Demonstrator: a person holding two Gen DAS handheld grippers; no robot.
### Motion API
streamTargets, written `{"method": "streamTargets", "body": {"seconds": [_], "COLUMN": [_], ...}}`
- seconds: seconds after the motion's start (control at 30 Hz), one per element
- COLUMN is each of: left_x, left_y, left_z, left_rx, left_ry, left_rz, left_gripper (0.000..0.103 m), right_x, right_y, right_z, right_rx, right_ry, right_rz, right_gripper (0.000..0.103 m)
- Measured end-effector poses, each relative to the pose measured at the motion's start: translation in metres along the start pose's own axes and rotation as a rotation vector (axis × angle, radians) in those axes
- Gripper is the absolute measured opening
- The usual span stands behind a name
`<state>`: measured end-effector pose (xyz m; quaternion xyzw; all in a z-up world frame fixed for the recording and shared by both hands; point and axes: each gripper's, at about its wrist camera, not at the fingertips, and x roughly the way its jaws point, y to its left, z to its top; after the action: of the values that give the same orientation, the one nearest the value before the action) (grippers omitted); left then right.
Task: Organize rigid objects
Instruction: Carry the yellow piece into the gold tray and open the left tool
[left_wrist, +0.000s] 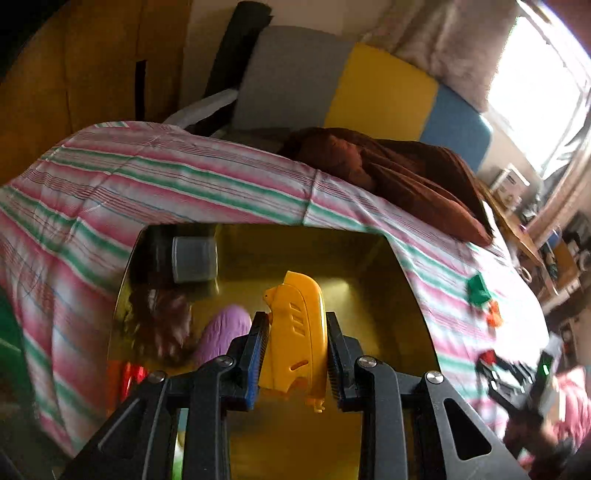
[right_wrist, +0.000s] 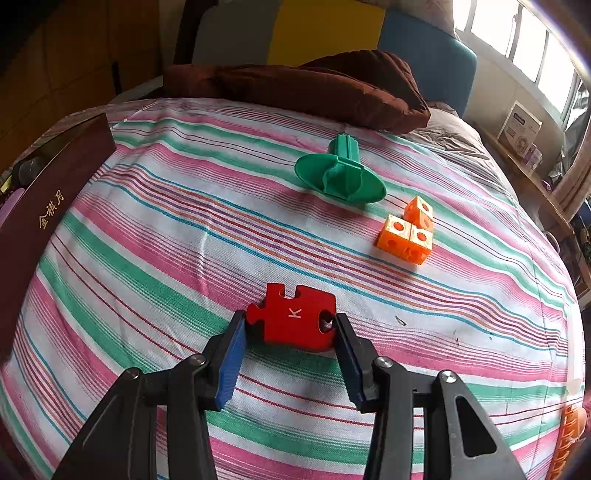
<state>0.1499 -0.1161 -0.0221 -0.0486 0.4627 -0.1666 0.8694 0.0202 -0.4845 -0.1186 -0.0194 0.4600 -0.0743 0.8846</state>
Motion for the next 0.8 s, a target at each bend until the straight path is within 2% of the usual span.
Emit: {"method": "streamTargets", "body": {"seconds": [0.2,0.43,0.6,0.8], "left_x": [0.061,0.106,0.100,0.052], "left_y": [0.012,0.025,0.025,0.009], "left_z": [0.029,0.038,0.034,0.023], "left_rx": [-0.054,-0.060,-0.050,0.029], "left_ry": [0.090,0.138,0.118,0.018], "left_rz": [0.067,0.167,0.166,0.174], "left_gripper": [0.030,0.031,0.034,0.038], "right_x": [0.001,0.001,0.001,0.001], "right_y": [0.000,0.000,-0.001,0.001], "right_z": [0.000,0.001,0.001,0.001], "right_rx": [0.000,-0.001,0.000,-0.009], "right_ry": [0.003,0.003,0.003,0.000], "right_rz": [0.003,0.006,0.007,-0.004], "right_gripper": [0.046,0.046,0.046,0.046]}}
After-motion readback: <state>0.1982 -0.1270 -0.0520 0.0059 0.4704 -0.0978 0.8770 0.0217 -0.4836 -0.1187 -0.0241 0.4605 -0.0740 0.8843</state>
